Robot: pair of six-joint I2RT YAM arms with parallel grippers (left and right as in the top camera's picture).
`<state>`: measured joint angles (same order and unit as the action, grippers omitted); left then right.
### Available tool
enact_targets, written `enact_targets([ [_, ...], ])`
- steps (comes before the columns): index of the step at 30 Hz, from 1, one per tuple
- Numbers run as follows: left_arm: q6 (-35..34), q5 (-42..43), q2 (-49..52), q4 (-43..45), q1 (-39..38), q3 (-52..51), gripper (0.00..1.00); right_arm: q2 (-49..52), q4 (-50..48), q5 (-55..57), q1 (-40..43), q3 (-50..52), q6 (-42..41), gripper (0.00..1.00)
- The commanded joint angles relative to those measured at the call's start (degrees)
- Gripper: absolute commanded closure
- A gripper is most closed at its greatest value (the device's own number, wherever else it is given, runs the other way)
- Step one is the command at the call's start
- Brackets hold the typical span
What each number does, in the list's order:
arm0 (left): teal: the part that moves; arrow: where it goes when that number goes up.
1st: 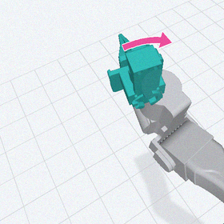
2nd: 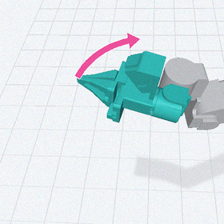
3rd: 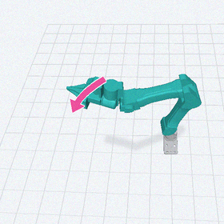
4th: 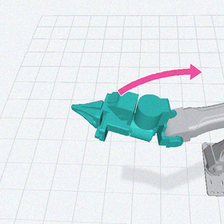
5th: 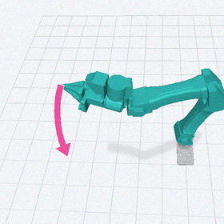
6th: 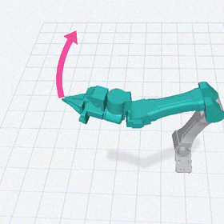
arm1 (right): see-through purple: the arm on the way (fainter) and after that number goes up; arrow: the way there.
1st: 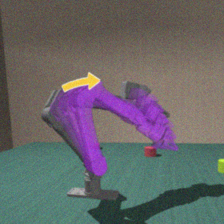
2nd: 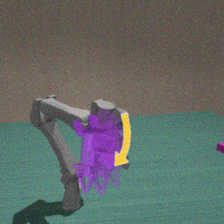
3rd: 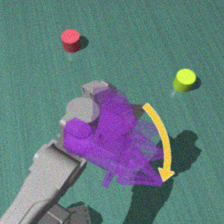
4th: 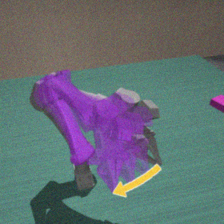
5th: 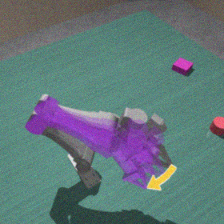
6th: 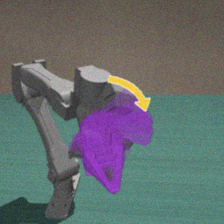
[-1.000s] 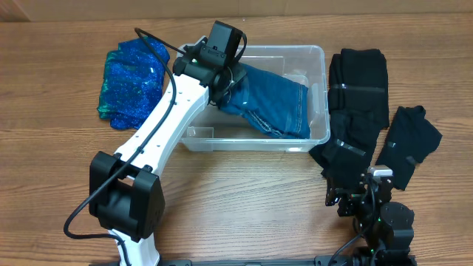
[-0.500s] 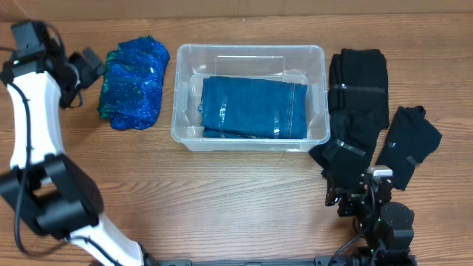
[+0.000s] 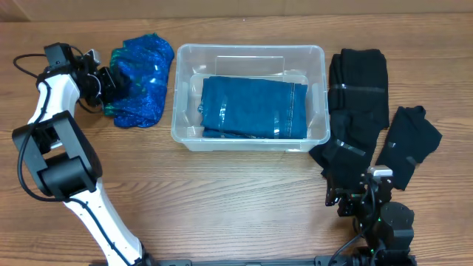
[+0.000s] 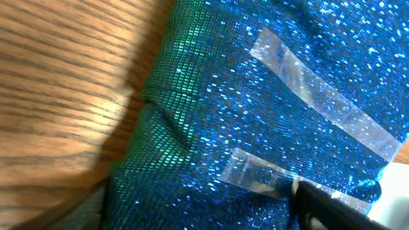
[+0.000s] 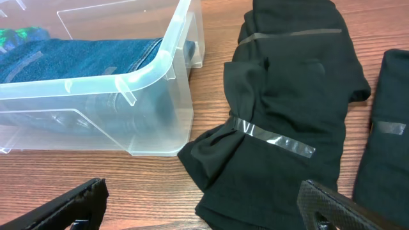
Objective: Pack container
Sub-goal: 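Grasp the sparkly blue-green fabric with the left gripper, then place the sparkly fabric into the bin's left side and release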
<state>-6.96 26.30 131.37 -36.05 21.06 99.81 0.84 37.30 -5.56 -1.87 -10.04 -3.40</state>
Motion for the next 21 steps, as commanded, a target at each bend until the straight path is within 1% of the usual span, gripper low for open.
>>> enact_targets([
  [1, 0.6, 0.1, 2.9, -1.0, -1.2, 0.4, 0.59, -0.6, 0.1, -0.1, 0.3, 1.0, 0.0, 0.0],
  [2, 0.6, 0.1, 2.9, -1.5, -1.3, 0.4, 0.7, -0.6, 0.1, -0.1, 0.3, 1.0, 0.0, 0.0],
  [3, 0.6, 0.1, 2.9, -2.7, -1.3, 0.4, 0.83, -0.6, 0.1, -0.1, 0.3, 1.0, 0.0, 0.0],
  [4, 0.6, 0.1, 2.9, -4.6, -1.3, 0.4, 0.93, -0.6, 0.1, -0.1, 0.3, 1.0, 0.0, 0.0],
  [5, 0.7, 0.5, 2.8, -5.9, -1.3, 0.5, 0.96, -0.6, 0.1, -0.1, 0.3, 1.0, 0.0, 0.0],
  [7, 1.7, 2.9, 1.1, -9.7, -1.2, 1.4, 0.96, -0.6, 0.1, -0.1, 0.3, 1.0, 0.0, 0.0],
  [9, 2.1, 6.2, -2.9, -13.0, -1.2, 2.8, 0.96, -0.6, 0.1, -0.1, 0.3, 1.0, 0.0, 0.0],
  [10, 2.1, 9.4, -6.1, -13.7, -1.2, 3.3, 0.96, -0.6, 0.1, -0.1, 0.3, 1.0, 0.0, 0.0],
  [11, -0.7, 12.2, -12.0, -14.6, -1.2, 3.5, 0.96, -0.6, 0.1, -0.1, 0.3, 1.0, 0.0, 0.0],
  [13, -7.2, 12.3, -21.6, -14.9, -1.6, 3.5, 0.96, -0.6, 0.1, -0.1, 0.3, 1.0, 0.0, 0.0],
  [16, -13.0, 12.3, -33.8, -13.9, -3.9, 3.5, 0.96, -0.6, 0.1, -0.1, 0.3, 1.0, 0.0, 0.0],
  [18, -17.1, 12.0, -39.6, -12.7, -7.5, 3.5, 0.96, -0.6, 0.1, -0.1, 0.3, 1.0, 0.0, 0.0],
  [19, -20.6, 10.3, -41.9, -12.1, -10.2, 3.5, 0.96, -0.6, 0.1, -0.1, 0.3, 1.0, 0.0, 0.0],
  [21, -26.1, 5.0, -42.9, -11.8, -16.1, 3.4, 0.96, -0.6, 0.1, -0.1, 0.3, 1.0, 0.0, 0.0],
])
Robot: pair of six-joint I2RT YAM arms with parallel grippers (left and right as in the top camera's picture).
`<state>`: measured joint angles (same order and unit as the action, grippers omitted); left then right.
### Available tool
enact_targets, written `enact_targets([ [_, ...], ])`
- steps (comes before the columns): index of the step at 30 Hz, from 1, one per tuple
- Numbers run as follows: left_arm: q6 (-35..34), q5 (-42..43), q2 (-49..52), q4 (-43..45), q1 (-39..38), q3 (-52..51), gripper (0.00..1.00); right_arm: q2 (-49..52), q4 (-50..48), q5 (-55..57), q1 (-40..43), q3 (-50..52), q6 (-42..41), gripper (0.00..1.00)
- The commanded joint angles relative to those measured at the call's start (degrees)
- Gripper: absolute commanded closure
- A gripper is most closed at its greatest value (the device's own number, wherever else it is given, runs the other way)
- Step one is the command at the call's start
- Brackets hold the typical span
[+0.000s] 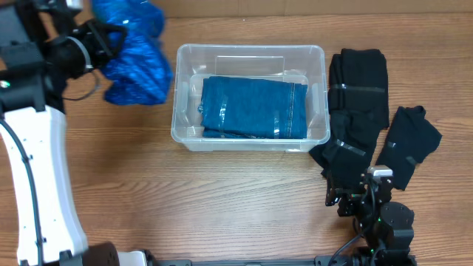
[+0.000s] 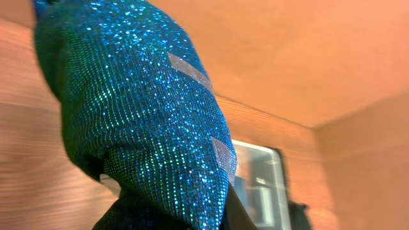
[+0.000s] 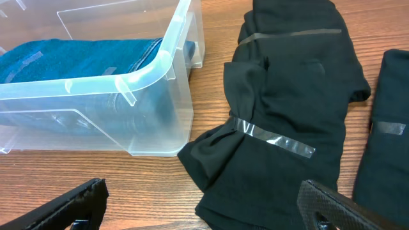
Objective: Pack container
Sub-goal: 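Place the sparkly fabric into the bin's left side and release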
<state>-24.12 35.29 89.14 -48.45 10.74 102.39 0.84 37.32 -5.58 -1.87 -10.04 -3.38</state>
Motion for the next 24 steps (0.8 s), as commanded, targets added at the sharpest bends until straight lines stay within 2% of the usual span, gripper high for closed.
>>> enact_targets([
  [1, -11.0, -7.7, -0.2, 0.5, -9.6, 0.9, 0.96, -0.6, 0.0, -0.1, 0.3, 1.0, 0.0, 0.0],
  [7, -21.4, -24.5, 9.0, 0.3, -27.5, 0.9, 0.96, -0.6, 0.0, -0.1, 0.3, 1.0, 0.0, 0.0],
  [10, -23.3, -25.1, 15.1, 1.0, -30.2, 0.9, 0.96, -0.6, 0.0, -0.1, 0.3, 1.0, 0.0, 0.0],
  [14, -22.1, -28.9, 19.4, 0.2, -30.1, 0.9, 0.96, -0.6, 0.0, -0.1, 0.3, 1.0, 0.0, 0.0],
  [15, -21.0, -28.7, 19.5, -0.4, -29.8, 0.9, 0.84, -0.6, 0.0, -0.1, 0.3, 1.0, 0.0, 0.0],
  [16, -20.3, -28.2, 19.3, -1.9, -29.5, 0.9, 0.57, -0.6, 0.0, -0.1, 0.3, 1.0, 0.0, 0.0],
  [17, -19.6, -27.9, 19.0, -4.6, -29.0, 0.9, 0.43, -0.6, 0.0, -0.1, 0.3, 1.0, 0.0, 0.0],
  [20, -15.1, -28.3, 17.3, -10.9, -26.6, 0.9, 0.5, -0.6, 0.0, -0.1, 0.3, 1.0, 0.0, 0.0],
  [24, -14.4, -30.5, 13.1, -9.9, -25.0, 0.9, 0.48, -0.6, 0.0, -0.1, 0.3, 1.0, 0.0, 0.0],
])
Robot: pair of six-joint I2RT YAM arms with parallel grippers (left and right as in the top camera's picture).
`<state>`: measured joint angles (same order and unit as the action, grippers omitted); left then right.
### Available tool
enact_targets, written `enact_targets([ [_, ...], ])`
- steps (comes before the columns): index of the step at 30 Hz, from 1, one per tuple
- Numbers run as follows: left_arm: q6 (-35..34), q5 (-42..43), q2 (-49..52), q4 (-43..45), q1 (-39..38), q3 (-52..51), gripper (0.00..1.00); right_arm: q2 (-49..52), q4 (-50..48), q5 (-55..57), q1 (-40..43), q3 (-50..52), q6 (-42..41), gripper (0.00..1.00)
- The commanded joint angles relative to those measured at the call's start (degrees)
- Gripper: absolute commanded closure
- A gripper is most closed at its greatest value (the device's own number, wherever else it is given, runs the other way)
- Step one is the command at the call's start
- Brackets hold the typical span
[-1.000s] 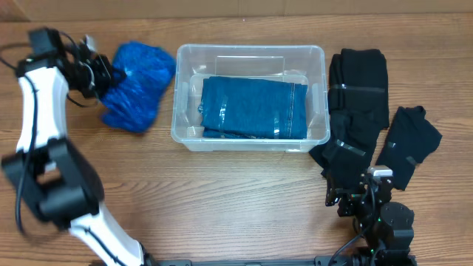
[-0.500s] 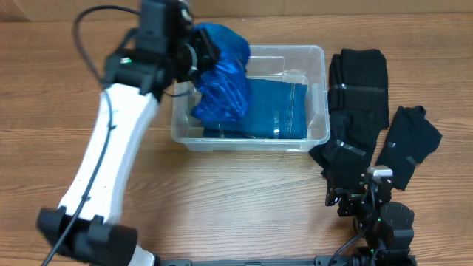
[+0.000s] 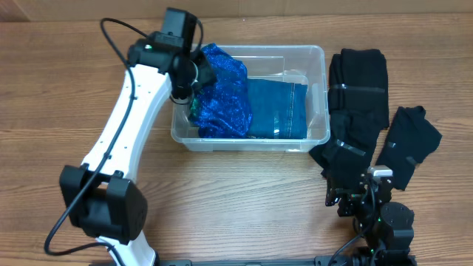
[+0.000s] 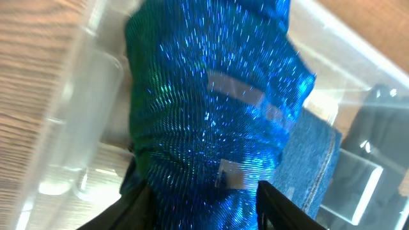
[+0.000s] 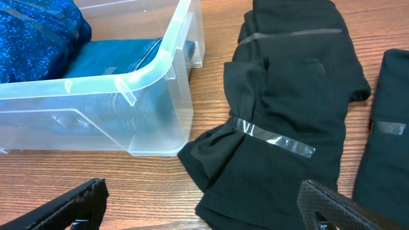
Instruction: Pack container
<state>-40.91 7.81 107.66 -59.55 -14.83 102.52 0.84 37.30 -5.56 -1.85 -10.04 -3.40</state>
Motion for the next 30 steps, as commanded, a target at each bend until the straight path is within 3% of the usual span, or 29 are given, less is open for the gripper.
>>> enact_targets([
  [1, 2.3, -5.5, -6.1, 1.2, 0.6, 0.7, 0.48, -0.6, 0.1, -0.1, 0.3, 1.0, 0.0, 0.0],
  [3, 2.5, -9.0, -6.6, 3.2, 0.1, 0.7, 0.46, -0.6, 0.1, -0.1, 0.3, 1.0, 0.0, 0.0],
  [5, 7.0, -9.4, -3.8, 7.6, -2.0, 0.7, 0.47, -0.6, 0.1, -0.1, 0.3, 1.0, 0.0, 0.0],
  [8, 9.2, -11.8, 5.7, 6.2, -4.1, 0.7, 0.5, -0.6, 0.1, -0.1, 0.3, 1.0, 0.0, 0.0],
  [12, 9.8, -8.6, 19.1, 5.8, -4.4, 0.7, 0.54, -0.6, 0.1, -0.1, 0.3, 1.0, 0.0, 0.0],
  [17, 11.1, -4.6, 18.6, 5.2, -4.0, 3.5, 0.54, -0.6, 0.1, -0.1, 0.3, 1.0, 0.0, 0.0],
  [21, 13.8, -5.7, 9.2, -0.4, -3.8, 14.8, 0.34, -0.6, 0.1, -0.1, 0.3, 1.0, 0.0, 0.0],
  [22, 14.4, -8.5, 4.6, -2.8, -3.6, 18.3, 0.03, -0.6, 0.1, -0.1, 0.3, 1.0, 0.0, 0.0],
  [26, 16.8, -14.1, -6.3, -9.0, -0.3, 20.3, 0.0, -0.6, -6.0, -3.3, 0.3, 1.0, 0.1, 0.0],
  [28, 20.2, -15.4, -9.9, -13.8, 3.4, 20.3, 0.0, -0.6, -10.3, -17.7, 0.3, 1.0, -7.6, 0.0],
  [30, 21.6, -19.9, -11.0, -20.2, 6.9, 20.3, 0.0, -0.6, -16.0, -22.9, 0.3, 1.0, -14.1, 0.0],
])
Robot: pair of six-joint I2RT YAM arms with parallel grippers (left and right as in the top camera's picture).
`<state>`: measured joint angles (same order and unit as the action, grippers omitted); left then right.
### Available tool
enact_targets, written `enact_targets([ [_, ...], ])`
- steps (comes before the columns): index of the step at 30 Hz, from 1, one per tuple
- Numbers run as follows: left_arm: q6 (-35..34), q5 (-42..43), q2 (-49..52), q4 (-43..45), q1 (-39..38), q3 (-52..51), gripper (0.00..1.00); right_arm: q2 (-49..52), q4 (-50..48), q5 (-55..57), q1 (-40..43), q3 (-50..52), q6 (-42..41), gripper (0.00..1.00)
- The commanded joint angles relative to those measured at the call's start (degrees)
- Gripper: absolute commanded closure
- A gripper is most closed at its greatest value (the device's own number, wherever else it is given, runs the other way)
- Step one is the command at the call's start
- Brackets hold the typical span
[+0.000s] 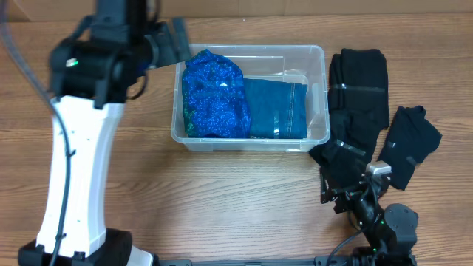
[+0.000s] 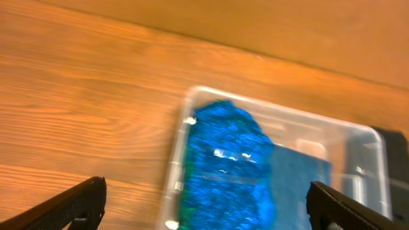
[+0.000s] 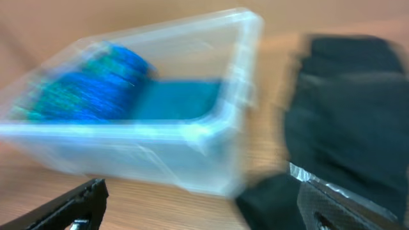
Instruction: Pack container
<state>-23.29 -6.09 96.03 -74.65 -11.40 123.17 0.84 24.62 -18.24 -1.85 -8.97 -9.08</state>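
Observation:
A clear plastic container stands mid-table. Inside it, a sparkly blue garment lies on the left over a folded denim piece. Black garments lie on the table to its right. My left gripper hangs open and empty, high over the container's back left corner; its wrist view looks down on the sparkly garment between wide-spread fingers. My right gripper is open near the front right, beside the black garment; that view is blurred.
A second, smaller black garment lies at the far right. Bare wooden table stretches in front of the container and to its left. The left arm's white links stand over the table's left side.
My left gripper has let go of the sparkly blue garment, which now lies in the container's left side. The gripper is open and higher up. The right wrist view has shifted and blurred.
First my left gripper was at the sparkly garment on the table left of the container. Then it held the garment in the air. Then the garment hung over the container's left side, and now it rests inside, released. The right arm stayed still until now.

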Motion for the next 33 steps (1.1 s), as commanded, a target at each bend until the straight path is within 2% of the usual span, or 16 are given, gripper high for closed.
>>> enact_targets([
  [1, 4.0, -9.2, 0.7, -8.7, 5.3, -0.5, 0.0, -0.6, -6.5, -10.4, 0.3, -0.2, -12.0, 0.0],
  [3, 4.0, -11.2, 1.1, -12.3, 7.6, -0.5, 0.0, -0.3, -9.5, -9.7, 0.3, -2.9, -13.5, 0.0],
  [6, 4.0, -10.8, 1.2, -12.3, 8.3, -0.5, 0.0, 5.4, -3.6, 0.3, 0.3, -12.8, -13.5, 0.0],
  [8, 4.0, -10.8, 1.2, -12.3, 8.3, -0.5, 0.0, 16.2, 5.7, 7.4, 0.3, -24.0, -13.5, 0.0],
  [11, 4.0, -10.8, 1.2, -12.3, 8.3, -0.5, 0.0, 37.8, 19.2, 8.8, 0.3, -44.1, -13.2, 0.0],
  [14, 4.0, -10.8, 1.2, -12.3, 8.3, -0.5, 0.0, 51.0, 23.9, 8.7, 2.1, -53.8, -10.0, 0.0],
  [20, 4.0, -10.8, 1.2, -12.3, 8.3, -0.5, 0.0, 76.4, 33.2, 4.4, 22.5, -55.1, -5.5, 0.0],
  [25, 4.0, -10.8, 1.2, -12.3, 8.3, -0.5, 0.0, 93.3, 30.7, 3.7, 24.0, -54.1, -5.4, 0.0],
  [28, 4.0, -10.8, 1.2, -12.3, 8.3, -0.5, 0.0, 99.0, 23.1, -1.4, 24.0, -49.1, -4.3, 0.0],
  [30, 4.0, -10.8, 1.2, -12.3, 8.3, -0.5, 0.0, 99.5, 18.0, -5.3, 24.0, -45.2, -3.3, 0.06],
  [31, 4.0, -10.8, 1.2, -12.3, 8.3, -0.5, 0.0, 99.5, 16.0, -8.2, 24.0, -43.7, -1.5, 0.13],
  [32, 4.0, -10.8, 1.2, -12.3, 8.3, -0.5, 0.0, 99.5, 14.1, -10.2, 24.0, -42.0, -0.9, 0.27],
  [33, 4.0, -10.8, 1.2, -12.3, 8.3, -0.5, 0.0, 99.5, 14.2, -10.1, 24.0, -41.7, -0.9, 0.5],
])
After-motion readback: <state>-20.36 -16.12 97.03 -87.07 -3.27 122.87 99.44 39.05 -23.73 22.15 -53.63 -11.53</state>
